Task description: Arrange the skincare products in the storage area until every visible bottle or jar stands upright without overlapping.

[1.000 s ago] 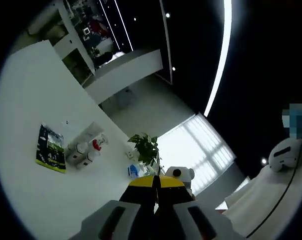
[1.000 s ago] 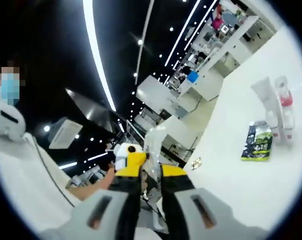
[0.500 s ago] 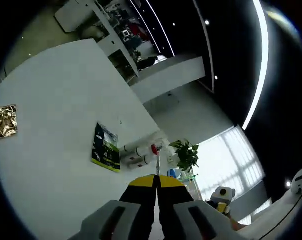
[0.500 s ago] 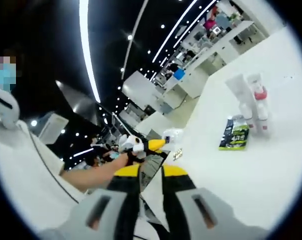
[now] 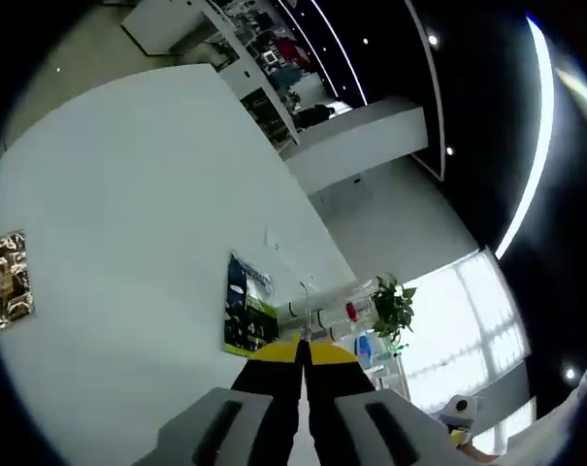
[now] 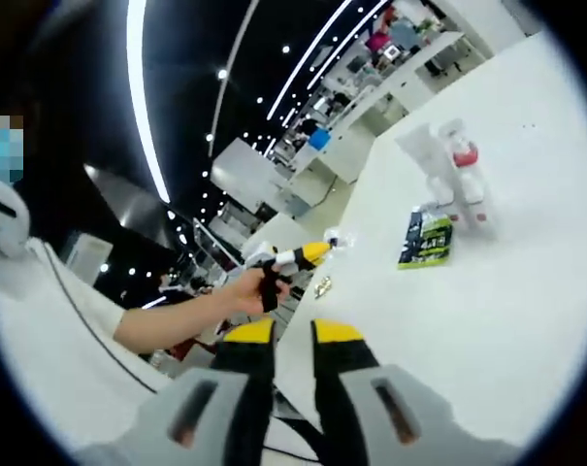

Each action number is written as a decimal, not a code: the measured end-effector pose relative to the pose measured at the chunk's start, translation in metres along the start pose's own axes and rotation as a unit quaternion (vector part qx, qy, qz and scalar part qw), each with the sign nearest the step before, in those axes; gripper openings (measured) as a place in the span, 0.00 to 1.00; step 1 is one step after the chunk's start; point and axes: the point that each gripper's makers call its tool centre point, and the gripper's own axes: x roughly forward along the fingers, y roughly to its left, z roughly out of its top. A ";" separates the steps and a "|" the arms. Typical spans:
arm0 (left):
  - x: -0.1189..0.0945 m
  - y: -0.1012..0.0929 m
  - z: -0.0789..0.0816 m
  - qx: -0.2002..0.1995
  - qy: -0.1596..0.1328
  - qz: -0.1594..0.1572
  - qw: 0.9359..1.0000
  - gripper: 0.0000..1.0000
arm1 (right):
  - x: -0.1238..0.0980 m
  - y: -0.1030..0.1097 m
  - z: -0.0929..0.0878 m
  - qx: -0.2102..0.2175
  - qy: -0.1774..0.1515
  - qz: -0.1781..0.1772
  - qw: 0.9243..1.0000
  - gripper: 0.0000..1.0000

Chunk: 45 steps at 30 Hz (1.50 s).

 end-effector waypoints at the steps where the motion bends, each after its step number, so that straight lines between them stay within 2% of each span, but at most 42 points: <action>1: 0.002 0.001 0.002 -0.003 0.001 -0.002 1.000 0.00 | 0.000 0.000 0.000 -0.001 0.000 -0.001 1.000 0.13; 5: 0.016 0.011 0.021 -0.014 -0.007 -0.007 1.000 0.00 | -0.006 -0.007 0.007 0.004 -0.013 -0.017 1.000 0.13; 7: 0.024 0.020 0.029 -0.025 -0.011 0.003 1.000 0.00 | -0.007 -0.011 0.008 0.006 -0.017 -0.025 1.000 0.13; 10: 0.037 0.032 0.039 -0.009 -0.007 0.015 1.000 0.00 | -0.008 -0.019 0.007 0.018 -0.019 -0.037 0.999 0.13; 13: 0.051 0.043 0.043 0.000 0.007 0.024 1.000 0.00 | -0.007 -0.024 0.005 0.025 -0.012 -0.048 0.998 0.13; 15: 0.064 0.061 0.041 -0.004 0.033 0.048 0.998 0.01 | -0.007 -0.027 0.004 0.029 -0.011 -0.052 0.998 0.13; 21: 0.091 0.086 0.045 -0.014 0.046 0.068 0.997 0.01 | -0.011 -0.038 0.000 0.048 -0.010 -0.073 0.996 0.13; 22: 0.094 0.097 0.045 -0.001 0.055 0.091 0.994 0.01 | -0.011 -0.043 -0.001 0.057 -0.011 -0.081 0.995 0.13; 23: 0.095 0.102 0.046 0.011 0.059 0.100 0.993 0.01 | -0.012 -0.046 -0.001 0.065 -0.012 -0.086 0.994 0.13; 26: 0.104 0.107 0.046 0.015 0.076 0.108 0.991 0.01 | -0.013 -0.043 0.002 0.062 -0.016 -0.084 0.994 0.13; 29: 0.109 0.115 0.055 0.024 0.075 0.115 0.990 0.02 | -0.014 -0.048 0.005 0.067 -0.025 -0.094 0.993 0.13; 31: 0.108 0.128 0.057 0.042 0.091 0.145 0.984 0.03 | -0.013 -0.049 0.006 0.070 -0.027 -0.093 0.993 0.13; 32: 0.108 0.129 0.057 0.044 0.092 0.149 0.984 0.03 | -0.012 -0.049 0.006 0.068 -0.027 -0.093 0.993 0.13; 33: 0.106 0.138 0.057 0.072 0.119 0.159 0.977 0.03 | -0.011 -0.050 0.006 0.066 -0.026 -0.093 0.993 0.13; 34: 0.107 0.136 0.060 0.089 0.120 0.151 0.977 0.03 | -0.010 -0.051 0.006 0.066 -0.025 -0.093 0.993 0.13; 36: 0.108 0.131 0.059 0.081 0.124 0.157 0.976 0.03 | -0.008 -0.053 0.005 0.067 -0.023 -0.092 0.993 0.13; 39: 0.104 0.128 0.057 0.103 0.139 0.175 0.969 0.04 | -0.006 -0.052 0.004 0.068 -0.026 -0.089 0.993 0.13; 41: 0.100 0.127 0.054 0.125 0.157 0.186 0.962 0.05 | -0.005 -0.052 0.003 0.074 -0.029 -0.088 0.993 0.13; 45: 0.099 0.123 0.054 0.127 0.165 0.189 0.960 0.09 | -0.002 -0.049 0.003 0.072 -0.029 -0.083 0.994 0.13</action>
